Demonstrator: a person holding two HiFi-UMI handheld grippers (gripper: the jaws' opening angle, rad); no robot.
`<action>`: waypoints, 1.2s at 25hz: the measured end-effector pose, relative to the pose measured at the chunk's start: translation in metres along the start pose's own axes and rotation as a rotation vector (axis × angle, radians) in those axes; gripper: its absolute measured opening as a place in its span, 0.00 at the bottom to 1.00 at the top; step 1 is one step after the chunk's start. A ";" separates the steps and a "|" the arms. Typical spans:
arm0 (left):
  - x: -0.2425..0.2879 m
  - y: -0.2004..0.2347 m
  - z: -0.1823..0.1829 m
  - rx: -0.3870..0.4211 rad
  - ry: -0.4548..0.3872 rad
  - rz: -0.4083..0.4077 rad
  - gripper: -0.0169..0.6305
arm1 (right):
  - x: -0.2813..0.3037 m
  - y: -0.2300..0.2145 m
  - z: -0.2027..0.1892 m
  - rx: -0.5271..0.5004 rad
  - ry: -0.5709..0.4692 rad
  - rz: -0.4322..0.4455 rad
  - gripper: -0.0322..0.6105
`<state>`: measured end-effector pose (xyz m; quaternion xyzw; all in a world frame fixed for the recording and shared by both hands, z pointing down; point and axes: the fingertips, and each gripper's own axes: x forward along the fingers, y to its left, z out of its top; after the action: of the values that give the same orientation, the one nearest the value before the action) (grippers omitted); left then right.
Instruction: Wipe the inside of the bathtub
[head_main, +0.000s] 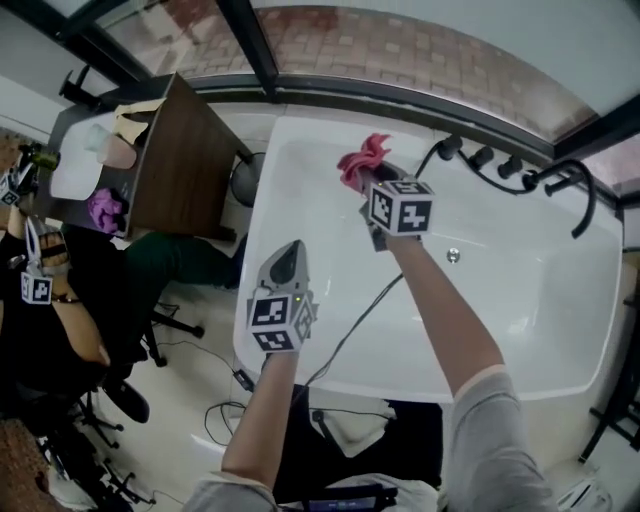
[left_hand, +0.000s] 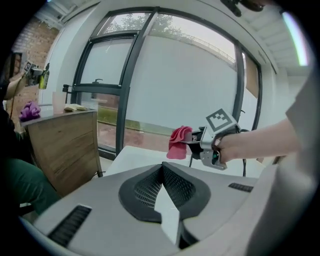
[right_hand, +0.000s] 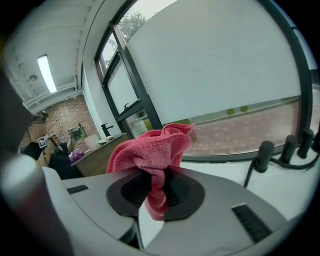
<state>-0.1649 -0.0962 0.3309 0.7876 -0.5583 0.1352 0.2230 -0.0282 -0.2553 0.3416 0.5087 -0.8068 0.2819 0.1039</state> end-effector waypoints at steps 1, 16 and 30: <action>-0.012 -0.012 0.004 0.011 0.002 -0.006 0.03 | -0.026 0.000 0.003 -0.019 -0.003 0.002 0.14; -0.192 -0.195 0.044 0.165 -0.018 -0.049 0.03 | -0.397 -0.018 0.018 -0.114 -0.063 0.039 0.14; -0.282 -0.230 0.095 0.206 -0.043 -0.139 0.03 | -0.547 0.008 0.032 -0.113 -0.105 -0.117 0.15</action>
<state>-0.0484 0.1509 0.0729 0.8459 -0.4901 0.1589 0.1378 0.2204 0.1470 0.0640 0.5626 -0.7946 0.2024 0.1060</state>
